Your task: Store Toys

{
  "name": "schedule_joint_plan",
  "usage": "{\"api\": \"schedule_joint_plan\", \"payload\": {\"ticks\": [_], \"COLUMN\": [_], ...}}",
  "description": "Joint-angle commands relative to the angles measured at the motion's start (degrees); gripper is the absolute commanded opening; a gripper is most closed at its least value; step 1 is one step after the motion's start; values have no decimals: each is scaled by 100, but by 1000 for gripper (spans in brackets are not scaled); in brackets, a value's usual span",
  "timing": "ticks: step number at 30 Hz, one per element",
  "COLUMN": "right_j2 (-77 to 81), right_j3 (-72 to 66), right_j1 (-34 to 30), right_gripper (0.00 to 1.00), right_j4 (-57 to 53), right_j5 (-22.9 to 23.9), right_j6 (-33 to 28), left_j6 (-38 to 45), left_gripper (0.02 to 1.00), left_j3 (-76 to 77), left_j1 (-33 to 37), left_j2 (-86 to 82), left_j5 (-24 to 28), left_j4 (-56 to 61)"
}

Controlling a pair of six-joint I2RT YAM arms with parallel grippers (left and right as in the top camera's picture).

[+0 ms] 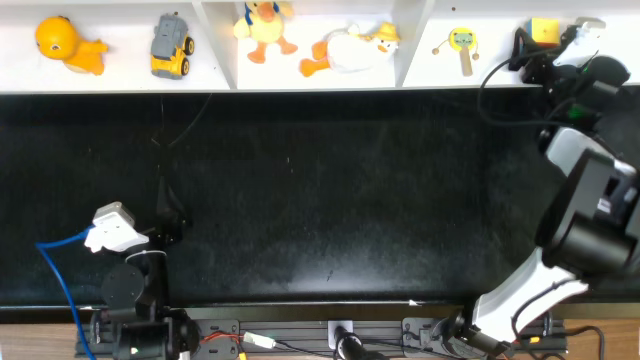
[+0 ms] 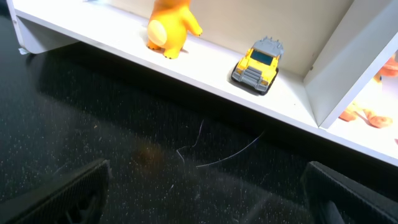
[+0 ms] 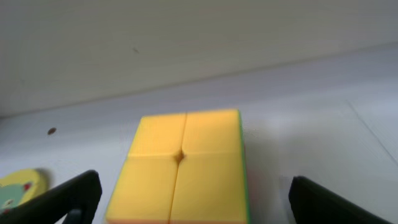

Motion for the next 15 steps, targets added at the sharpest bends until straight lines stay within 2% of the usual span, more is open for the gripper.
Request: {"api": "schedule_joint_plan", "payload": {"ticks": [1, 3, 6, 7, 10, 11, 12, 15], "right_j2": [-1547, -2142, -2883, -3084, -3574, -3676, -3805, -3853], "right_j3": [2, 2, 2, 0, -4, -7, -7, -7], "right_j1": [-35, -28, -20, 9, 155, 227, 398, 688], "right_gripper": [998, 996, 998, 998, 998, 998, 998, 996], "right_j4": [-2118, -3075, -4236, -4570, -5462, -5676, -5982, -6172], "right_j5": [1176, 1709, 1725, 1624, 918, 603, 33, -85], "right_j6": [-313, -428, -761, -968, -1777, -2000, -2444, -2562], "left_j6": [127, 127, 127, 127, 127, 129, 127, 127], "left_gripper": [998, 998, 998, 998, 998, 998, 998, 998], "left_j3": [-35, -35, -35, -35, -35, -35, -35, -35], "left_j1": [26, 26, 26, 26, 26, 26, 26, 26], "left_j2": [-59, -59, -59, -59, -59, -59, -59, -59], "left_j5": [76, 76, 76, 76, 76, 76, 76, 76], "left_j4": [17, 15, 15, 15, 15, 17, 17, 17]}}
